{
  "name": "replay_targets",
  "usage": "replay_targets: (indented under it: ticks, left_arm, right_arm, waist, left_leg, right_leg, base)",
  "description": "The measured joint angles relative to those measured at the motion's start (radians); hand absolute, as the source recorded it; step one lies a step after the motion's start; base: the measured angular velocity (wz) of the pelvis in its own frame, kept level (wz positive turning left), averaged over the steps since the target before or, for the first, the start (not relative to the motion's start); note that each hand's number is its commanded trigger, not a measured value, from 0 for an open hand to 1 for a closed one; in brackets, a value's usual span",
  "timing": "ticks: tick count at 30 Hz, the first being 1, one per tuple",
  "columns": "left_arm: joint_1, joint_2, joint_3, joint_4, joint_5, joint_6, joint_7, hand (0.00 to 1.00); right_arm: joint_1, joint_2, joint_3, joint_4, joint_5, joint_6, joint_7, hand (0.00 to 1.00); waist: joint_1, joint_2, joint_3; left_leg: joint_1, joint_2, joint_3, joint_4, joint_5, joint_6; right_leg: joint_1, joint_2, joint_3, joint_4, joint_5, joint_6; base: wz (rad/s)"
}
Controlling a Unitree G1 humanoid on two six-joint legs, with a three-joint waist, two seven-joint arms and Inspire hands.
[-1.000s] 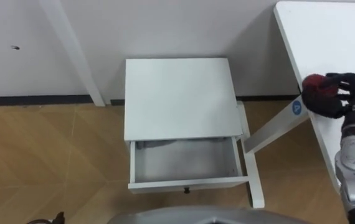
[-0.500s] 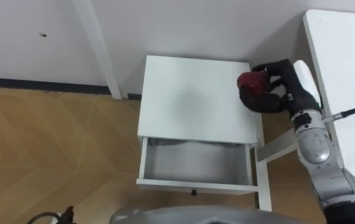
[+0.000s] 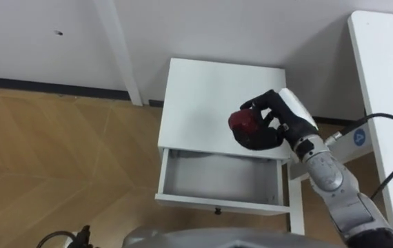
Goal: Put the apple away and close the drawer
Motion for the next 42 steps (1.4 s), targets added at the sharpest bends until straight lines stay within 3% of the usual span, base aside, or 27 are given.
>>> replay_targets:
  ticks: [4, 8, 9, 10, 11, 37, 42]
  left_arm:
    - [-0.005, 0.001, 0.003, -0.018, 0.000, -0.002, 0.001, 0.00]
    - [-0.019, 0.001, 0.003, -0.018, 0.000, -0.010, 0.001, 0.00]
    - [-0.022, 0.001, 0.003, -0.018, 0.000, -0.010, 0.001, 0.00]
    - [-0.024, 0.001, 0.003, -0.018, 0.000, -0.010, 0.001, 0.00]
    - [-0.028, 0.001, 0.003, -0.018, 0.000, -0.010, 0.001, 0.00]
    - [-0.036, -0.002, 0.003, -0.016, -0.002, -0.046, -0.012, 0.00]
    - [-0.030, -0.007, 0.003, -0.016, -0.011, -0.046, -0.003, 0.00]
  right_arm:
    - [0.030, 0.014, 0.000, 0.006, 0.000, 0.005, 0.003, 1.00]
    - [0.042, 0.024, 0.000, 0.039, -0.005, 0.007, 0.009, 1.00]
    - [0.043, 0.026, 0.000, 0.044, -0.012, 0.007, 0.009, 0.95]
    - [0.043, 0.028, 0.000, 0.049, -0.016, 0.007, 0.009, 0.07]
    - [0.043, 0.031, 0.000, 0.060, -0.029, 0.007, 0.009, 0.00]
    - [0.044, 0.039, -0.003, 0.092, -0.032, 0.005, 0.051, 0.00]
    - [0.052, 0.073, -0.048, 0.156, -0.023, 0.003, 0.043, 0.00]
  waist:
    - [-0.001, -0.007, -0.0063]
    - [-0.002, -0.007, -0.0070]
    - [-0.002, -0.007, -0.0069]
    - [-0.002, -0.008, -0.0071]
    - [-0.002, -0.009, -0.0077]
    - [-0.002, -0.016, -0.0055]
    - [-0.004, -0.011, -0.0052]
  left_leg:
    - [-0.010, -0.001, -0.001, 0.000, 0.000, 0.000]
    - [-0.015, -0.001, -0.001, 0.001, 0.000, 0.000]
    - [-0.016, -0.001, -0.001, 0.001, 0.000, 0.000]
    - [-0.016, -0.001, -0.001, 0.001, 0.000, 0.000]
    - [-0.016, -0.001, -0.001, 0.000, 0.000, 0.000]
    - [-0.014, -0.001, 0.002, -0.001, 0.000, 0.000]
    - [-0.011, -0.001, 0.004, 0.002, 0.000, 0.000]
  right_leg:
    - [-0.001, -0.001, -0.010, -0.014, 0.000, 0.000]
    - [-0.001, -0.002, -0.019, -0.015, 0.000, 0.000]
    - [-0.001, -0.002, -0.019, -0.015, 0.000, 0.000]
    - [-0.001, -0.002, -0.019, -0.015, 0.000, 0.000]
    - [-0.002, -0.002, -0.019, -0.015, 0.000, 0.000]
    - [-0.002, -0.003, -0.017, -0.015, 0.000, 0.000]
    - [0.001, -0.003, -0.014, -0.015, 0.000, 0.000]
  base:
    - [0.05]
    - [0.06]
    - [0.00]
    - [0.00]
    - [0.00]
    - [0.00]
    - [-0.01]
